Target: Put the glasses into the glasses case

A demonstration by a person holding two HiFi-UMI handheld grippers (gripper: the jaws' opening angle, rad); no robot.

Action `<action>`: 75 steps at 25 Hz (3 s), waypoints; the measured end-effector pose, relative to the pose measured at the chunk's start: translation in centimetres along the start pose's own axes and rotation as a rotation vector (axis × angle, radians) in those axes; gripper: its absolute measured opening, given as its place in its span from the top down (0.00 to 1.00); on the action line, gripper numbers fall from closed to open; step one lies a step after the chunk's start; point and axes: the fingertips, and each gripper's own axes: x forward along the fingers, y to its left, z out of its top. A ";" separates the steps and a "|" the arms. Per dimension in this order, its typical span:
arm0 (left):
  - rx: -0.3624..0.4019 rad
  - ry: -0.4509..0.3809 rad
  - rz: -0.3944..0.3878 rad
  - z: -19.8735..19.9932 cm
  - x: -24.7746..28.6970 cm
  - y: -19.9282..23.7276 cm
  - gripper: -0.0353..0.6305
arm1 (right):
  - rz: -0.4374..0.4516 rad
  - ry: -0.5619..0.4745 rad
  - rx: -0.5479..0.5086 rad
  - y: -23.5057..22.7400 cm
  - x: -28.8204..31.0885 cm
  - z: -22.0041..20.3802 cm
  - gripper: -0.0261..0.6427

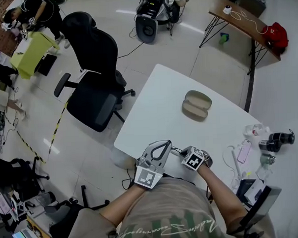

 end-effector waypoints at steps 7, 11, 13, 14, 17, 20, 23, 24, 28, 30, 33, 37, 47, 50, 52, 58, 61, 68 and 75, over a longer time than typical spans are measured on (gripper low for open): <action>-0.005 -0.050 -0.043 1.2 -0.3 -1.3 0.94 | -0.021 0.026 -0.001 0.2 -0.1 -0.6 0.92; 0.006 -0.072 -0.039 2.0 -0.6 -0.5 0.94 | -0.026 0.019 0.031 0.6 0.2 -0.7 0.92; 0.009 -0.077 -0.033 2.2 -0.6 0.5 0.94 | -0.031 0.008 0.048 0.5 0.0 -0.3 0.92; 0.013 -0.073 -0.035 2.2 -0.6 0.9 0.94 | -0.033 0.003 0.052 0.4 -0.1 0.1 0.92; 0.014 -0.066 -0.045 2.2 -0.9 1.2 0.94 | -0.032 -0.002 0.043 0.6 -0.3 0.8 0.92; 0.010 -0.077 -0.053 2.2 -0.2 1.1 0.94 | -0.029 0.012 0.038 0.6 -0.3 0.6 0.92; -0.007 -0.089 -0.073 2.1 0.4 1.0 0.94 | -0.016 0.018 0.055 1.0 -0.3 0.6 0.92; -0.016 -0.088 -0.083 1.9 0.6 1.0 0.94 | -0.013 0.021 0.057 1.1 -0.3 0.7 0.92; -0.036 -0.087 -0.112 1.6 1.2 1.4 0.94 | -0.006 0.034 0.055 1.1 -0.2 1.3 0.92; -0.039 -0.084 -0.127 1.4 1.3 1.6 0.94 | -0.003 0.036 0.062 1.1 -0.1 1.4 0.92; -0.055 -0.094 -0.147 1.3 1.2 2.0 0.94 | -0.012 0.036 0.078 1.1 -0.2 1.6 0.92; -0.065 -0.096 -0.187 0.9 0.9 3.0 0.94 | -0.058 0.017 0.098 0.5 -0.4 2.3 0.92; -0.040 -0.077 -0.240 -0.3 0.6 4.6 0.94 | -0.077 0.024 0.112 0.9 -0.1 1.9 0.92; -0.049 -0.059 -0.214 -0.8 0.8 4.5 0.94 | -0.064 0.030 0.084 1.0 -0.3 1.3 0.92; -0.045 -0.044 -0.197 -1.1 1.0 4.4 0.94 | -0.056 0.025 0.070 0.7 -0.4 1.4 0.92; -0.058 -0.027 -0.162 -1.4 1.7 4.1 0.94 | -0.021 0.019 0.013 0.1 -0.4 2.3 0.92; -0.041 -0.029 -0.172 -1.2 2.4 3.8 0.94 | -0.001 0.013 0.013 -0.3 -0.5 2.3 0.92; -0.050 -0.030 -0.199 -1.5 4.2 3.3 0.94 | 0.019 0.004 0.021 -1.8 -1.0 2.0 0.92; -0.061 -0.016 -0.248 -2.0 5.9 0.8 0.94 | 0.034 0.000 0.014 -2.6 -1.8 1.3 0.92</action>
